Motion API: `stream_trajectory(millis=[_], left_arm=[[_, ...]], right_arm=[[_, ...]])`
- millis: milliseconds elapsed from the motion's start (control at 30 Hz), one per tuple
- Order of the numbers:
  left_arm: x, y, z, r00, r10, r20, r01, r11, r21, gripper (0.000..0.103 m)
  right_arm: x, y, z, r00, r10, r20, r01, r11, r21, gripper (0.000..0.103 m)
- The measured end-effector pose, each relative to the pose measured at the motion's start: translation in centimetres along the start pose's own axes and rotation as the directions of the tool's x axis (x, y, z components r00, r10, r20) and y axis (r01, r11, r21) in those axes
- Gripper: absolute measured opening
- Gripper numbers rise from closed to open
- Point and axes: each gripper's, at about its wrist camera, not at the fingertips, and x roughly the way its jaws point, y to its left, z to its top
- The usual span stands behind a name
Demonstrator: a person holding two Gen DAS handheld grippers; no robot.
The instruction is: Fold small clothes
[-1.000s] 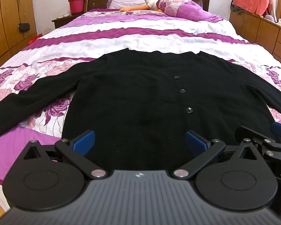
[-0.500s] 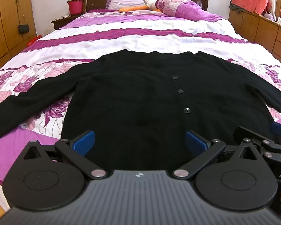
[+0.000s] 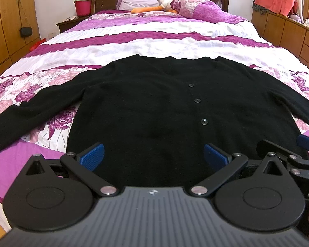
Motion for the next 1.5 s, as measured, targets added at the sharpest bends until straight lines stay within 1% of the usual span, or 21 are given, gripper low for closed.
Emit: stream_trajectory(millis=[467, 667, 800, 867, 1000, 1133, 1300, 1500], left_arm=[[0.0, -0.7, 0.0, 1.000, -0.002, -0.010, 0.002, 1.000, 0.007, 0.103], [0.0, -0.9, 0.0, 1.000, -0.017, -0.016, 0.017, 1.000, 0.005, 0.103], [0.4, -1.1, 0.3, 1.000, -0.013, -0.013, 0.014, 1.000, 0.011, 0.103], [0.7, -1.2, 0.5, 1.000, -0.010, -0.016, 0.010, 1.000, 0.009, 0.103], [1.4, -1.3, 0.8, 1.000, -0.009, -0.020, 0.009, 1.000, 0.001, 0.103], [2.3, -1.6, 0.8, 1.000, 0.007, -0.029, -0.007, 1.000, 0.001, 0.103], [3.9, -2.0, 0.6, 0.998, 0.025, -0.054, -0.024, 1.000, 0.009, 0.103], [6.2, -2.5, -0.2, 0.992, 0.048, -0.117, -0.046, 0.999, 0.018, 0.103]], right_arm=[[0.1, 0.0, -0.3, 1.000, 0.003, -0.004, -0.003, 1.000, 0.000, 0.103], [0.1, -0.2, -0.4, 1.000, 0.004, -0.004, -0.004, 1.000, 0.004, 0.103], [-0.2, -1.7, 0.3, 1.000, -0.004, 0.009, 0.004, 1.000, 0.011, 0.103], [-0.4, -3.0, 0.7, 1.000, -0.017, 0.017, 0.017, 0.999, 0.029, 0.103], [-0.4, -5.7, 1.0, 0.996, -0.081, 0.026, 0.080, 0.996, 0.037, 0.103], [0.1, -8.8, 1.0, 0.987, -0.163, 0.009, 0.163, 0.986, 0.042, 0.103], [0.8, -13.2, 0.8, 0.969, -0.245, -0.016, 0.246, 0.967, 0.063, 0.103], [1.8, -17.5, 0.5, 0.942, -0.335, -0.030, 0.336, 0.940, 0.058, 0.103]])
